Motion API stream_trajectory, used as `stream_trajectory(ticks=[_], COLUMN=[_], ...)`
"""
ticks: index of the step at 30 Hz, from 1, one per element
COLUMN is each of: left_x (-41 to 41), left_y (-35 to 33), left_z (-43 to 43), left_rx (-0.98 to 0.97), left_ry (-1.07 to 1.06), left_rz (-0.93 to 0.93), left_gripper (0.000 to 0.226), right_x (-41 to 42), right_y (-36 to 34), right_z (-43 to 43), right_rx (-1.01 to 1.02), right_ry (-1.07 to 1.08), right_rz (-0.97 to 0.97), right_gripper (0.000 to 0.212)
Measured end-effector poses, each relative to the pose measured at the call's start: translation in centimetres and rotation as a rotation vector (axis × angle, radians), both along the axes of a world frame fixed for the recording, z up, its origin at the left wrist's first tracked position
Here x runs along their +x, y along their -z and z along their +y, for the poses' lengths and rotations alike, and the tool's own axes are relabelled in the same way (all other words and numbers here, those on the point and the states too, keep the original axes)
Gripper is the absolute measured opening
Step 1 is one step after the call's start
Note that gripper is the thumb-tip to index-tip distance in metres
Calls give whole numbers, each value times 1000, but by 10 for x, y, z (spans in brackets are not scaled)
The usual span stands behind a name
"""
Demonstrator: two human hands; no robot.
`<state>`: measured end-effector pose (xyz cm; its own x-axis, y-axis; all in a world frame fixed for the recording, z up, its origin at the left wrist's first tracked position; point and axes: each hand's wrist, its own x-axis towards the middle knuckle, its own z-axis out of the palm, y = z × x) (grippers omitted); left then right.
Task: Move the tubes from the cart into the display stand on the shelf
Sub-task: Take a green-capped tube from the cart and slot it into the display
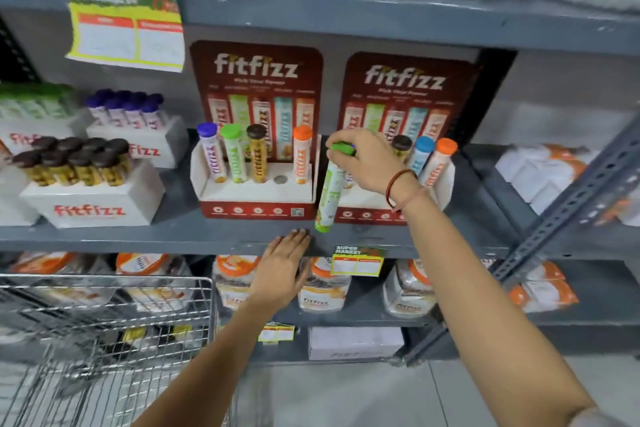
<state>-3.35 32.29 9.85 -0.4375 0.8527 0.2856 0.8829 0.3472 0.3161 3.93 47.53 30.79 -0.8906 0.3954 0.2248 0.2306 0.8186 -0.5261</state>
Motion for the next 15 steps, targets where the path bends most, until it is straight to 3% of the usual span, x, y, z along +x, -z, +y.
stream_trajectory(ticks=[6, 15], left_x=[-1, 1], left_y=[6, 9], left_z=[-2, -4], left_rx=[-3, -2], left_ry=[12, 21], left_rz=[37, 77], left_gripper=[44, 50], right_x=[18, 20], right_y=[-12, -6], right_z=[16, 37], right_rx=[64, 124], right_ry=[-11, 45], right_rz=[-138, -125], right_gripper=[19, 8])
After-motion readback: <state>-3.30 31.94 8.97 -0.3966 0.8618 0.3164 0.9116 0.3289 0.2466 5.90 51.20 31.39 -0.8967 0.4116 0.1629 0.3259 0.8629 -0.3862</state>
